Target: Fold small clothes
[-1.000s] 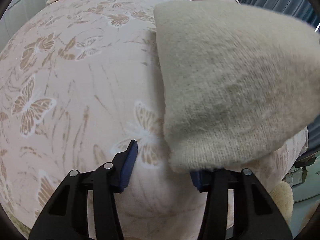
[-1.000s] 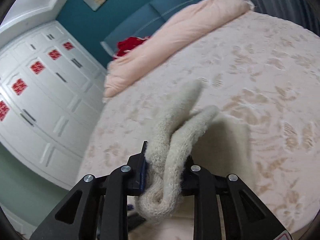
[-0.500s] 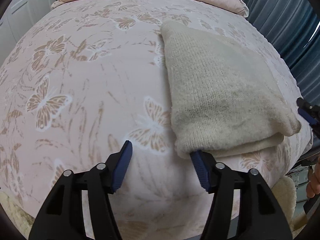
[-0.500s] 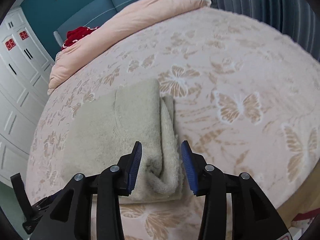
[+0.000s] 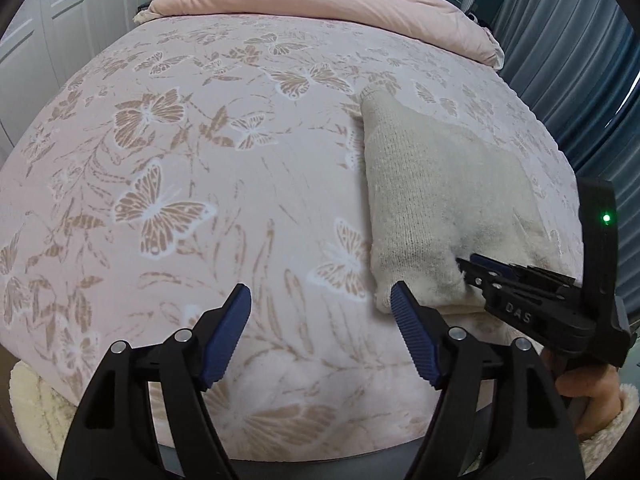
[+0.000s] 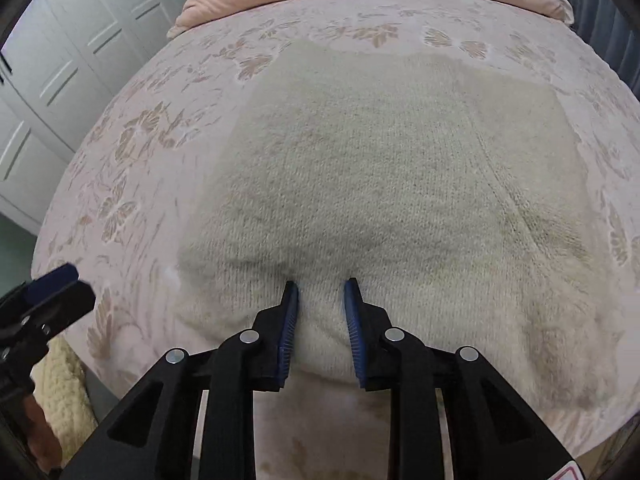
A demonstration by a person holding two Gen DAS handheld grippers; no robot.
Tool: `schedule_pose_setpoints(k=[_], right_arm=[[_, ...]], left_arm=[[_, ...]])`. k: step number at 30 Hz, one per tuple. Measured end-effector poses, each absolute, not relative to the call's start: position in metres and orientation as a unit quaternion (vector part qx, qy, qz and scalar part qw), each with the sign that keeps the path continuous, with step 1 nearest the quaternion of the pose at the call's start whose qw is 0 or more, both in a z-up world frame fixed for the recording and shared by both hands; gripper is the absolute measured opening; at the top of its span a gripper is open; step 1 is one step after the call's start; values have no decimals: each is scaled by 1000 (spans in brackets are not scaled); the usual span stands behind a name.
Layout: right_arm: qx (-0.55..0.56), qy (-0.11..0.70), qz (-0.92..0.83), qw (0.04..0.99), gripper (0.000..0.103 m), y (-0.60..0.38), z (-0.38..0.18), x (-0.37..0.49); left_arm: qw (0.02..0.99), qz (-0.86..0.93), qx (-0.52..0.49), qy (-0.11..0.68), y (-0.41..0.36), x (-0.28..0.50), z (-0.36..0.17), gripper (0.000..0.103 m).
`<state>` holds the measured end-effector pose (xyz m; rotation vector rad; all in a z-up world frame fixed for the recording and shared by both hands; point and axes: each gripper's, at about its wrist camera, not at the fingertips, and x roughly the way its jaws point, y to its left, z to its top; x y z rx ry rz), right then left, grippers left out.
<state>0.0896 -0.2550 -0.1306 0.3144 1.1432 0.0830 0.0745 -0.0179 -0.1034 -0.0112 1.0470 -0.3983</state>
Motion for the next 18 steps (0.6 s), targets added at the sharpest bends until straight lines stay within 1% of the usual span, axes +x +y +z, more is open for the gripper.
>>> schedule_pose_setpoints(k=[2,5,7,8,9,10,11,12,14,16,17,18], right_arm=[[173,525,33,833,18,-272,-114,82],[230,486,-14,843,18,-314,-93,59],[258,474,-38,841,18,-340,-93,43],[256,482,-47,837,15,-348,-101,40],[240,500,-64,829,3,-353,-116,39],[219,525,-84,818,0,-360,-138,40],[229,530,-84,812,0,-369,-156,39],[267,516,-78,810,0,-382,-164,32],[337,497,-70,797,0,-400,-155,25],[335,478,-76,809,0,-397,-132,21],[316,473,-77,819,4,-391,-121,21],[295,472,-77,827,6,-385,-114,23]], left_arm=[[847,-195,-15,495,-23,80,-100,71],[837,-227,-43,496,-45,89,-91,71],[837,-252,-40,485,-70,92,-83,71],[837,-260,-23,481,-86,93,-84,71],[835,-261,2,484,-102,95,-89,71],[830,-257,28,495,-117,96,-99,71],[822,-253,45,508,-129,97,-112,71],[814,-250,57,521,-137,98,-125,71],[813,-231,76,529,-143,97,-141,73],[815,-229,65,528,-138,95,-143,74],[813,-228,59,532,-136,96,-144,75],[811,-227,58,536,-134,97,-146,78]])
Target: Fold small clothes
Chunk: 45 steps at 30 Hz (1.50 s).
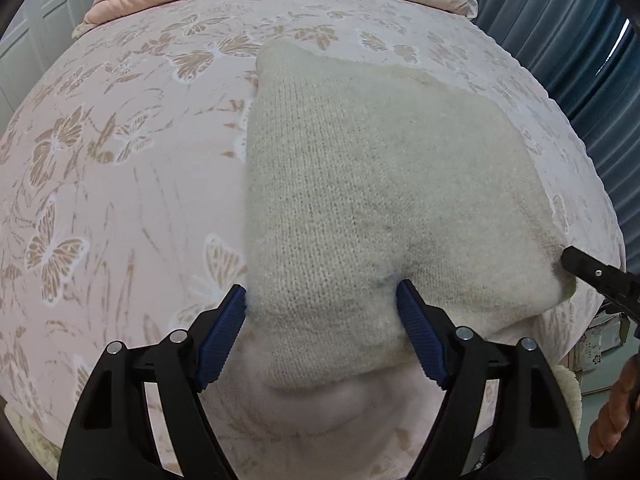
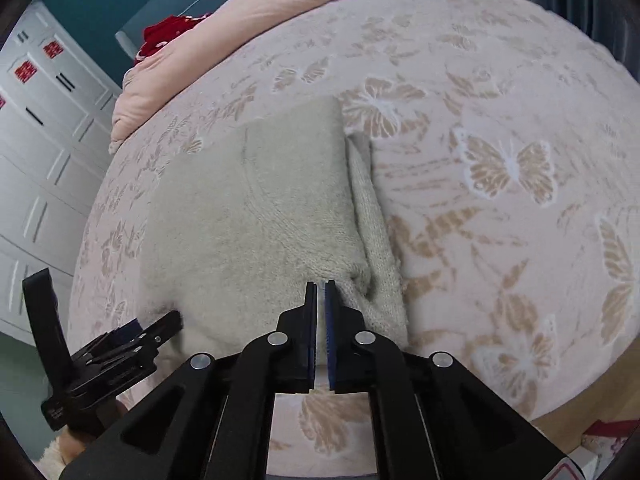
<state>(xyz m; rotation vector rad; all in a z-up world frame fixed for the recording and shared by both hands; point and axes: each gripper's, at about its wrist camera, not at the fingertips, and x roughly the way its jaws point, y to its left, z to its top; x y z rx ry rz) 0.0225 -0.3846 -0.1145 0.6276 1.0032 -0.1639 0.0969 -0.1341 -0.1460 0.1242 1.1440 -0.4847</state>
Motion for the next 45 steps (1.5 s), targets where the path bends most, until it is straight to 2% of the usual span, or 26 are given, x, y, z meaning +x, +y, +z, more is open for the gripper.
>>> schedule_pose_setpoints(k=[1,2,4,8,12,13,14,15,16,17,18,20,23,27,30,32,35,37,39,41,45], right_arm=[[276,476,-74,832,6,-379,-114,25],[253,490,-77,831,1,-376,-123,30],[238,528,-93,810,0,-379,-156,34],[317,478,-85,815,0,-403,-135,17],[311,447,-82,834,23,-415,-102,30],[307,447,-76,837,32,-418,-100,41],[302,453,-74,836,53,-420,-104,53],[295,463,-74,832,55,-421,-111,64],[287,477,-75,828,55,-419,-120,75],[276,494,-72,821,41,-416,-131,87],[261,507,-66,819,7,-410,-140,96],[231,507,-71,827,8,-407,-141,107],[256,467,-83,842,7,-429,-124,109],[238,521,-95,814,7,-434,-172,109],[292,473,-94,826,9,-444,-141,85],[293,436,-99,845,14,-440,-107,60],[274,426,-78,859,15,-417,-79,33],[249,457,-69,851,15,-400,-90,27],[209,511,-86,829,9,-391,-127,30],[209,545,-121,803,13,-399,-166,26],[279,484,-104,823,19,-402,-132,9]], left_arm=[[810,-226,59,538,-133,98,-148,80],[810,-225,60,538,-131,98,-150,82],[810,-225,62,538,-130,97,-152,85],[815,-226,89,527,-133,91,-153,85],[814,-223,79,531,-131,90,-155,87],[813,-222,73,534,-131,90,-156,87],[811,-220,69,537,-130,90,-156,87],[811,-219,67,538,-130,90,-156,87],[811,-218,68,538,-131,90,-156,87],[812,-217,71,537,-131,90,-156,87],[812,-217,73,536,-131,89,-155,87],[811,-218,74,538,-132,90,-157,87],[811,-223,86,534,-134,90,-159,87],[809,-223,82,537,-135,93,-164,90],[810,-222,83,536,-134,92,-164,91],[812,-222,83,533,-133,92,-163,91],[812,-224,78,533,-132,92,-160,91],[814,-223,80,531,-133,90,-158,91],[815,-221,87,528,-135,89,-157,91],[813,-222,88,531,-136,88,-156,91],[817,-222,111,520,-139,80,-147,90]])
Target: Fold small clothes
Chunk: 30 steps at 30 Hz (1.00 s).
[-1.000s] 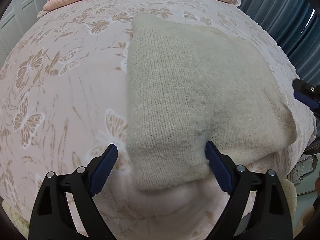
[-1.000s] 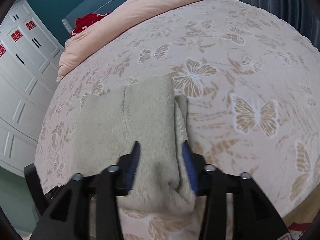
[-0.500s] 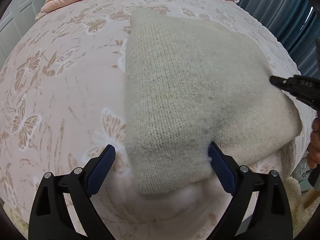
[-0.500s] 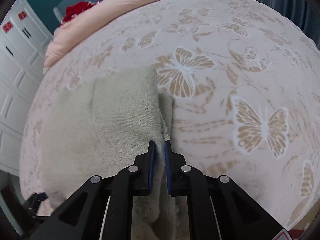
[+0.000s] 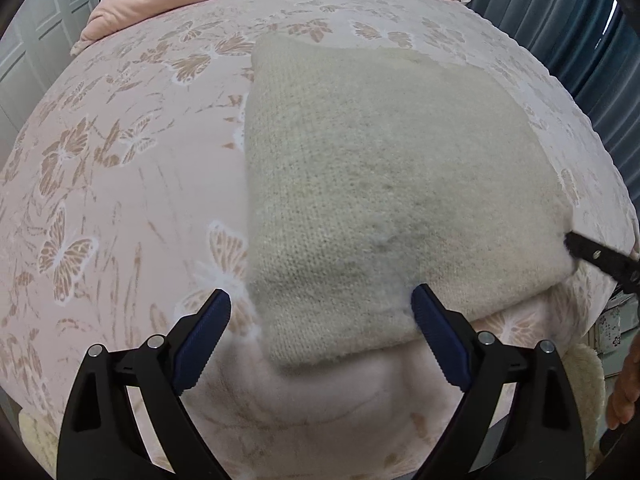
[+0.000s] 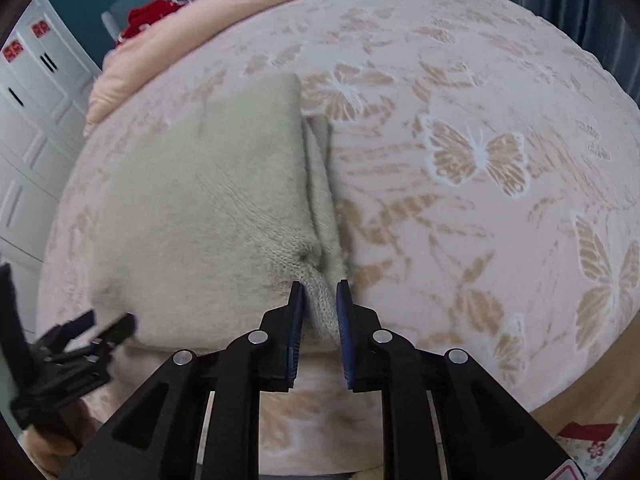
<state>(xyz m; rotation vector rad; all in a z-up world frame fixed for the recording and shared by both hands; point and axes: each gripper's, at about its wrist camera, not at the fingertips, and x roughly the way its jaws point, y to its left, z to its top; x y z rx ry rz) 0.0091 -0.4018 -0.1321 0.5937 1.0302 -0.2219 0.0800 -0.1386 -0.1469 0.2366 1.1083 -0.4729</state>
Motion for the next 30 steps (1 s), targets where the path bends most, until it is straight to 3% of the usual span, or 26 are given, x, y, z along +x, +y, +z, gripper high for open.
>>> schedule_pose_setpoints(k=[3,6,10,13,18,20,25,30], right_arm=[[258,485,-94,830,22,-390,-126,17],[261,524,-102,804,23,-391,-167,24],[307,492,-107,807,25,-401,-145,11],[286,479,-104,823,31,-395,-123,6],[297,460,-104,830,66,-404,-115,8],[314,464,-101,822,68,-410,-125,15],[345,484,-79,801,72,-415,-152,34],[378,504,-34,776,78,-410,-182,57]], left_arm=[[817,-222,114,521,-140,77,-145,90],[813,-218,109,529,-141,74,-145,90],[814,-220,122,523,-142,64,-141,90],[810,-229,113,529,-142,60,-138,90],[802,-262,40,535,-133,65,-119,94],[799,-278,-23,533,-122,80,-111,98],[755,-252,-169,582,-95,137,-130,98],[735,-233,-149,619,-109,158,-164,98]])
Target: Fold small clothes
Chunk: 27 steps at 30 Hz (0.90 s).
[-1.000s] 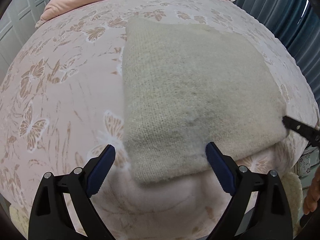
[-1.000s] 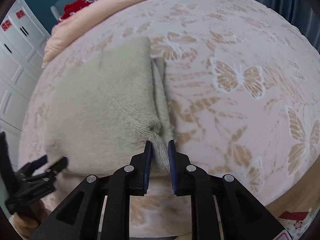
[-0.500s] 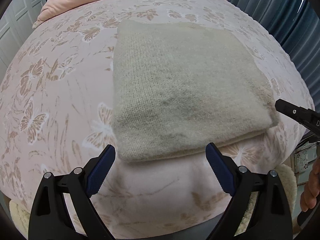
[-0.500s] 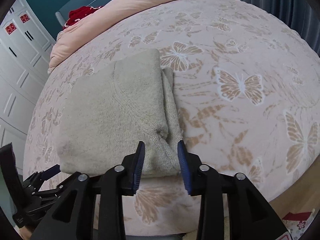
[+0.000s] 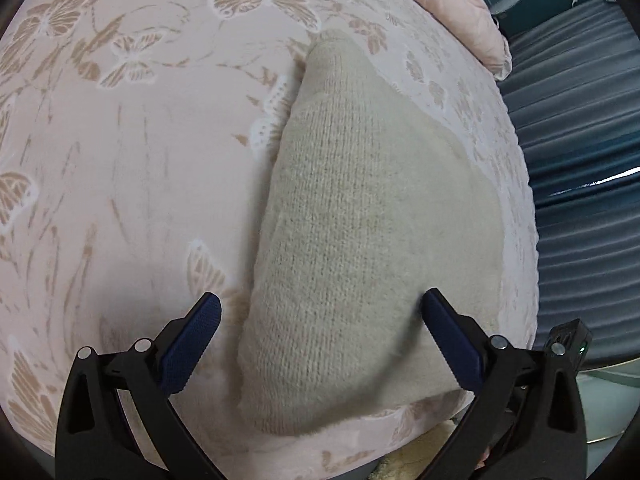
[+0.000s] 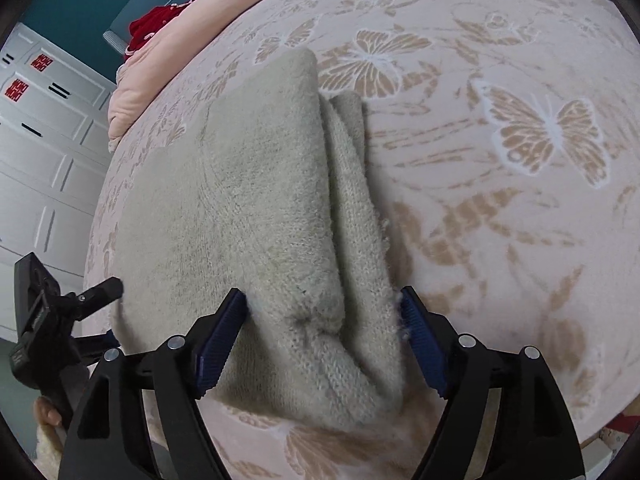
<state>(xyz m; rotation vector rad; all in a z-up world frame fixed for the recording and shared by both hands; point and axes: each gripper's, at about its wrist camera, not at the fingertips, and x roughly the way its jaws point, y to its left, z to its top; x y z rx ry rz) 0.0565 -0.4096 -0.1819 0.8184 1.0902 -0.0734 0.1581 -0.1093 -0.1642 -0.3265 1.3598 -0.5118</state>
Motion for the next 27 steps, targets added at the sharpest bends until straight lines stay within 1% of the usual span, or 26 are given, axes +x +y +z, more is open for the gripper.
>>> schedule_pose_setpoints(k=[1,2,3,7,9,10,11,12,13,14,15,17,21,25,27], right_arm=[[391,502,-25,771,79,-409,-187,59],[404,497,-19,767,84,-409,-190,62],[412,492,-15,767,87,-409,-192,65],[424,480,-4,768,89,-406,-196,80],[428,475,-4,769,88,-405,-197,88],[430,473,-5,769,84,-405,-196,91],[431,469,-5,770,68,-405,-195,93],[430,468,-6,772,51,-405,-193,95],[430,464,-8,775,41,-406,-189,94],[436,456,-4,776,37,-408,-185,91],[437,450,-1,779,34,-408,-179,88],[437,437,2,786,34,-407,-165,75],[445,418,-2,792,33,-401,-135,23],[470,401,-22,786,33,-398,-112,-45],[466,395,-30,791,33,-396,-96,-70]], left_arm=[[735,-238,-134,620,-116,158,-168,98],[735,-243,-123,621,-123,157,-171,98],[734,-248,-121,621,-126,159,-174,98],[721,-251,-129,632,-144,168,-184,98],[725,-246,-116,633,-154,173,-183,98],[726,-244,-113,633,-157,175,-181,98],[726,-246,-114,632,-157,175,-178,98],[729,-248,-107,629,-160,173,-173,90],[734,-253,-95,623,-160,171,-167,84],[740,-261,-80,615,-163,166,-159,71],[747,-267,-59,606,-164,160,-151,62],[753,-284,-32,593,-165,149,-135,56],[732,-319,-35,601,-156,115,-110,56],[700,-353,-49,618,-144,68,-99,56],[696,-368,-39,616,-146,44,-90,56]])
